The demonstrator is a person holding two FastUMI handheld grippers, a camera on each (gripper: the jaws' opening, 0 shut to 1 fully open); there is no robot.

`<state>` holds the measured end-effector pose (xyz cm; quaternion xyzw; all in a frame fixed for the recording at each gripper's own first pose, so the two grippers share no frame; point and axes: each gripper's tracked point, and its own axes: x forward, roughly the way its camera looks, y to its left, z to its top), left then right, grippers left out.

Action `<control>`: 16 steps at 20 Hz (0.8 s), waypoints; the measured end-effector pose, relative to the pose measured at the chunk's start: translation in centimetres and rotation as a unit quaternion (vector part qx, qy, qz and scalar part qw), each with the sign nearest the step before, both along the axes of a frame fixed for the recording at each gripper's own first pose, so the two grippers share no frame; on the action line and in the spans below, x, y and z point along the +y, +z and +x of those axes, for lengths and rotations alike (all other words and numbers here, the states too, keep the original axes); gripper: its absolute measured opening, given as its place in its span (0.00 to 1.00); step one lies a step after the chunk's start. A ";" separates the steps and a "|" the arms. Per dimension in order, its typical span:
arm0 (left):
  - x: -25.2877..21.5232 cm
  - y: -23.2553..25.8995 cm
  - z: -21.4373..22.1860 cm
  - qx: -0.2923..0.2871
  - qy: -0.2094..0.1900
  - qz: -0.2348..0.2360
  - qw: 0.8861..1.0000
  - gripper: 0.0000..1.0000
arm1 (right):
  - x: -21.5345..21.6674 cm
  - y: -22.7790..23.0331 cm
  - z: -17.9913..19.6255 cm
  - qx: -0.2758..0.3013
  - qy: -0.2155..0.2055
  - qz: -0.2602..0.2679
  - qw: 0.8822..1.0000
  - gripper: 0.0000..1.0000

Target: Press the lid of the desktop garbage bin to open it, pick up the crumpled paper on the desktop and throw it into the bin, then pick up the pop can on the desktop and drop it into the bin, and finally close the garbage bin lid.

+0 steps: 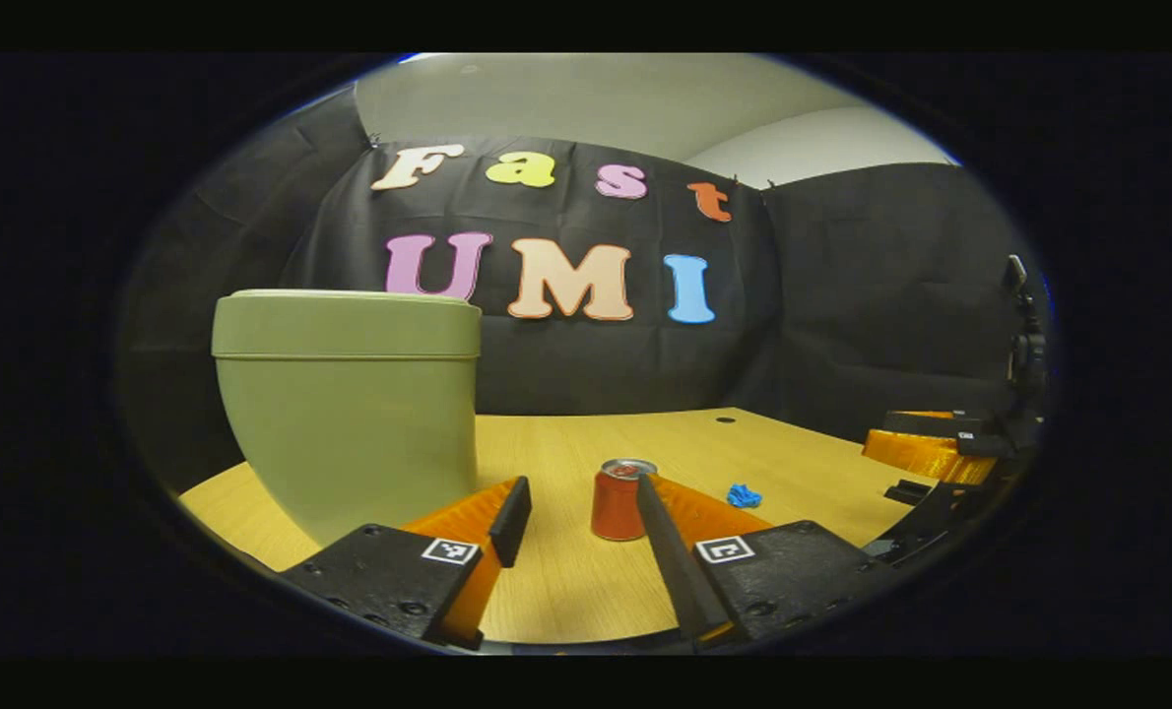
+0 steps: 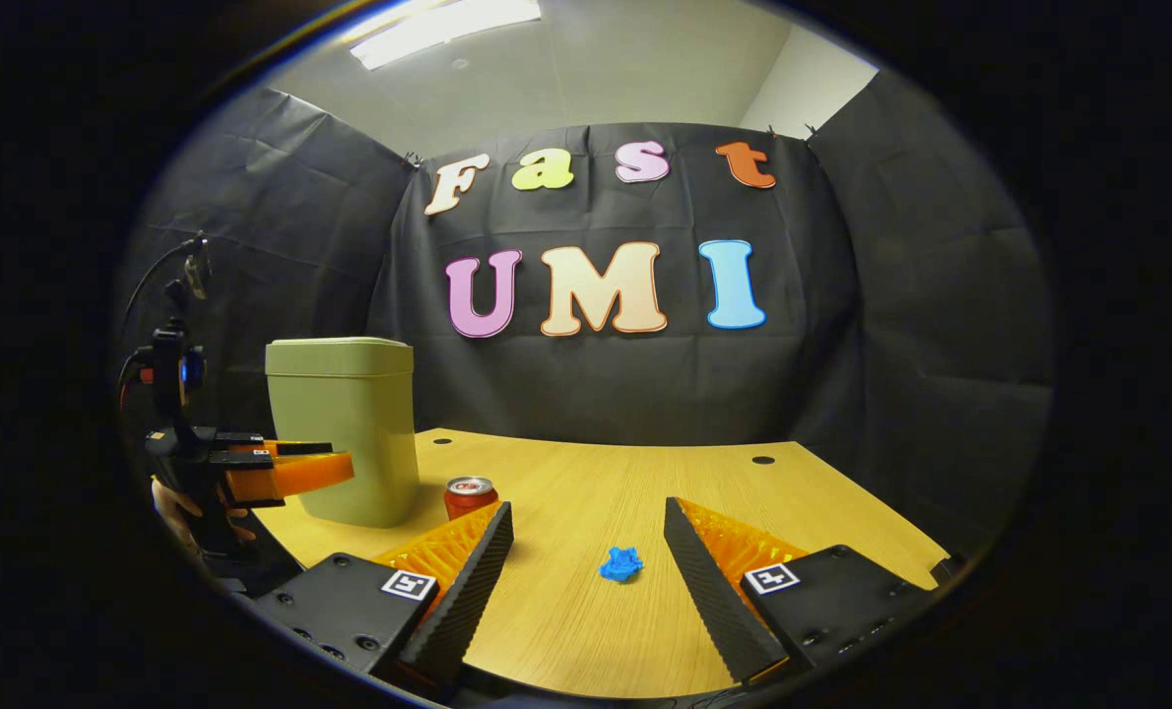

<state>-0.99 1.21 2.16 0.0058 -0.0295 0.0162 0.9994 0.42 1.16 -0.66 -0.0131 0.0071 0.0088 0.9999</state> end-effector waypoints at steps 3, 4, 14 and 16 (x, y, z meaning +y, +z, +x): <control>-0.1 0.0 -0.1 0.003 -0.002 0.003 1.000 0.41 | -0.1 -0.2 0.1 0.002 -0.002 -0.005 1.000 0.97; 0.0 0.0 -0.1 0.004 0.000 0.003 1.000 0.31 | 0.1 -0.3 0.2 0.003 -0.001 -0.007 1.000 0.97; 1.4 1.9 -1.0 -0.013 0.015 0.000 1.000 0.00 | 1.0 -1.5 1.0 0.017 0.011 -0.018 1.000 0.97; 2.0 3.7 -1.6 -0.021 0.018 0.012 1.000 0.00 | 1.2 -2.0 1.3 0.024 0.012 -0.023 0.999 0.97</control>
